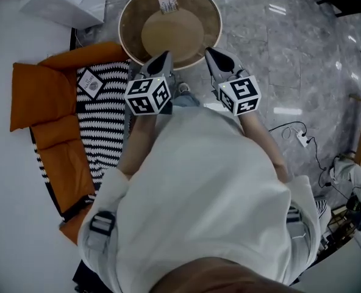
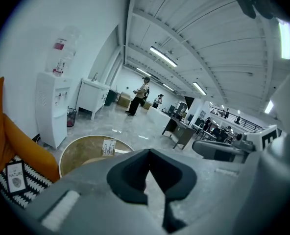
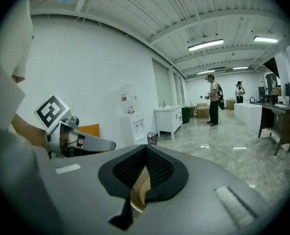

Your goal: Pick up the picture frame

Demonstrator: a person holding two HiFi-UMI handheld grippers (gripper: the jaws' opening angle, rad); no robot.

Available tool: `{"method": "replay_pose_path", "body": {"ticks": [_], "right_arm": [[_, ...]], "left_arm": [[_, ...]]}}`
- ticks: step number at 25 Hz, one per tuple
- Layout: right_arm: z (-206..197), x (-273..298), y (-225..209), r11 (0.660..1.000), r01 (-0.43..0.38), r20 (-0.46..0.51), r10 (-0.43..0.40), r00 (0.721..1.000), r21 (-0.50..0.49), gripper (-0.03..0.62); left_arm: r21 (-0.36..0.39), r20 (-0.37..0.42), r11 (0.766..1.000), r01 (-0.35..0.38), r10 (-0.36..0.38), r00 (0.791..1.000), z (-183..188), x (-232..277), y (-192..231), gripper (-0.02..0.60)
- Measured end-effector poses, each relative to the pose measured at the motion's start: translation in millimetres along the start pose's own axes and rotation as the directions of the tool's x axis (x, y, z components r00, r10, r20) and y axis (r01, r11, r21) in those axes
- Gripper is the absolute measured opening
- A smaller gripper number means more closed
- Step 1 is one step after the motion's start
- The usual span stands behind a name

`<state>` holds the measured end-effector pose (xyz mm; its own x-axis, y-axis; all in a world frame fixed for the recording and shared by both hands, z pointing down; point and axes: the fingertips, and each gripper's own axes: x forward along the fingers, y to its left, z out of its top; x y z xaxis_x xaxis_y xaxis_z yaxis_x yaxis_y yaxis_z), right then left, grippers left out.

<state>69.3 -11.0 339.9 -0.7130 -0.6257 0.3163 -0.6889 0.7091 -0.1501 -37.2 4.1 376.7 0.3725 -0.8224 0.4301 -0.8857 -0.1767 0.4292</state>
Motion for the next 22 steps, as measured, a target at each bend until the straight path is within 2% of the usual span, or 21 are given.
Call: {"method": "replay_pose_path", "body": {"ticks": [12,22], "right_arm": [[10,78,-40,0.999,-0.051,-0.06,0.051,0.997,0.008,0.0],[-5,143,-90,0.993,-0.116,-0.121,0.111,0.986,-0.034,0.0]], "left_arm": [[-0.035,-0.024,0.997,-0.062,0.061,0.998,28,58,46,0.0],[-0.144,-0.046,0.974,-0.173,0.168,0.985,24,114,91,0.0]]}}
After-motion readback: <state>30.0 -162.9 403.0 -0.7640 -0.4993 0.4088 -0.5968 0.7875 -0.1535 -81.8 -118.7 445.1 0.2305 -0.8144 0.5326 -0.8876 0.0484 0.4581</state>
